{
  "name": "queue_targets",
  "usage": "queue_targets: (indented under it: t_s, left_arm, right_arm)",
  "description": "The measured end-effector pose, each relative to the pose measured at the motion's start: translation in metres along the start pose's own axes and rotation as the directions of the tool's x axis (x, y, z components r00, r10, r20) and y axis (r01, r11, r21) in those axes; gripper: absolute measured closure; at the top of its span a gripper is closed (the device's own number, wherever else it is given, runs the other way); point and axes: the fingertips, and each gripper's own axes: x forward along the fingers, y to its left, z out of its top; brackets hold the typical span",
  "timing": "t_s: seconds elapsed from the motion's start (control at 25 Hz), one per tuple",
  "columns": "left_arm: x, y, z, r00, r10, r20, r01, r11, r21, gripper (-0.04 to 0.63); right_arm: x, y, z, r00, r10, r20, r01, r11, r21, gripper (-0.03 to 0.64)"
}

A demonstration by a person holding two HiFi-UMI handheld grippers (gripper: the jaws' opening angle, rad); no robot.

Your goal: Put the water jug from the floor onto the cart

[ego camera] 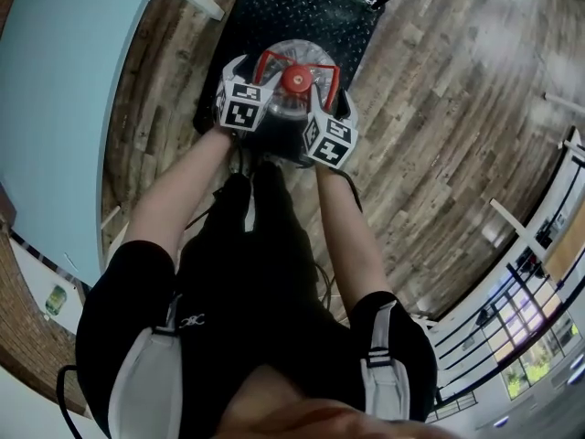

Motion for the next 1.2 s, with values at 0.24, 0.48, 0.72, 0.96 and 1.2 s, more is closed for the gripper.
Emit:
queue_targets:
  t_s: [0.24, 0.48, 0.72, 0.96, 1.2]
  left_arm:
    - [-0.036, 0.010, 0.036, 0.992, 0.050, 0.120, -0.042, 0.997, -0.072, 0.390]
    - [-0.091, 0.011, 0.072, 0.981, 0.106, 0.163, -0.088, 0.990, -0.111, 0.595]
    - [-0.145, 0.002, 0.105, 0.970, 0.093, 0.224, -0.066, 0.990, -0.125, 0.595]
    - [-0.196, 0.006, 0.117, 0.958, 0.071, 0.278, -0.036, 0.991, -0.128, 0.595]
    - [-0.238, -0.001, 0.139, 0.938, 0.064, 0.340, -0.053, 0.998, -0.041, 0.595]
  right_arm:
    - [-0.031, 0.019, 0.050, 0.994, 0.012, 0.110, -0.009, 0.999, -0.031, 0.423]
    - [-0.064, 0.048, 0.093, 0.990, 0.005, 0.140, 0.009, 0.995, -0.103, 0.603]
    - [-0.114, 0.070, 0.126, 0.978, 0.029, 0.208, -0.008, 0.995, -0.102, 0.603]
    - [-0.163, 0.115, 0.143, 0.958, 0.079, 0.276, -0.066, 0.996, -0.057, 0.603]
    - [-0.185, 0.121, 0.143, 0.960, 0.076, 0.268, -0.085, 0.996, 0.019, 0.603]
